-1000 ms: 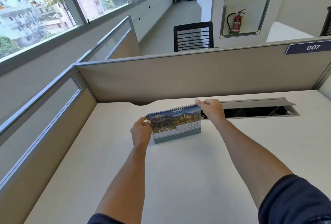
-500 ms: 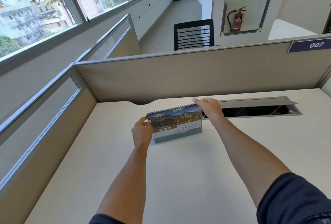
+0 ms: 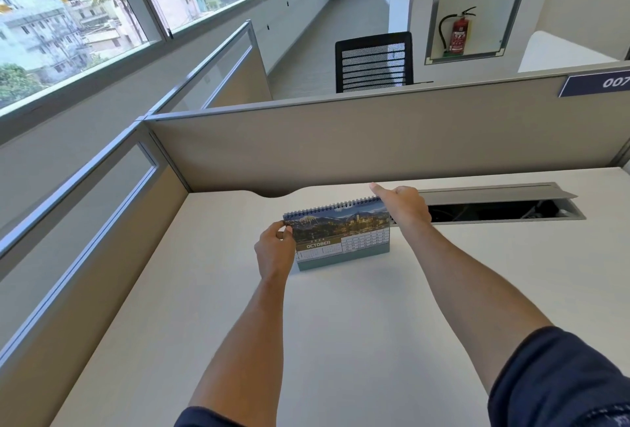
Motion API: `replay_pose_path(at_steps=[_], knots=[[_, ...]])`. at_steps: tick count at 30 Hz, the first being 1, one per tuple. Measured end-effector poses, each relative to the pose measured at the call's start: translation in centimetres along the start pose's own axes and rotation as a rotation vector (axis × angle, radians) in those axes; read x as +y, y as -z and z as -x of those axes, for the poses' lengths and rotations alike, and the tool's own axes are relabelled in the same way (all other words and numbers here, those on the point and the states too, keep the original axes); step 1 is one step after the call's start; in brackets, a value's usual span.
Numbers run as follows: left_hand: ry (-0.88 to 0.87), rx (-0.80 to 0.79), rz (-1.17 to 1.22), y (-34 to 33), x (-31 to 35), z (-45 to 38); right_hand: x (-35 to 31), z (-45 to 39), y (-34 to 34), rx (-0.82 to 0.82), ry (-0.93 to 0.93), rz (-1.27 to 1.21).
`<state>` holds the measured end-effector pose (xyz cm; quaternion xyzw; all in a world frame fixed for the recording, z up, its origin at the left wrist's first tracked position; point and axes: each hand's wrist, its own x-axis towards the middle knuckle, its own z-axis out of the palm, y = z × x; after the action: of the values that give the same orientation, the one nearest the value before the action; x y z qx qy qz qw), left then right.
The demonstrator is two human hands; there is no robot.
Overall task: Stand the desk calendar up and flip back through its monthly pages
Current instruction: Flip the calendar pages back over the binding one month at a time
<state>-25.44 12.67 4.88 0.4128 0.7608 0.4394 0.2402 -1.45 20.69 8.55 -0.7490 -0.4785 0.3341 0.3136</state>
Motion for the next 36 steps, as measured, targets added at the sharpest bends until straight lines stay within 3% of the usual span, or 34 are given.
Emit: replay_pose_path(at_steps=[28,36], knots=[[-0.024,0.001,0.001,-0.1,0.1,0.2,0.0,-1.3,-1.0,-0.053,0.046,0.0],[-0.015,-0.011,-0.006,-0.1,0.0,0.3,0.1,-1.7,-1.6,-0.16,0.082,-0.372]])
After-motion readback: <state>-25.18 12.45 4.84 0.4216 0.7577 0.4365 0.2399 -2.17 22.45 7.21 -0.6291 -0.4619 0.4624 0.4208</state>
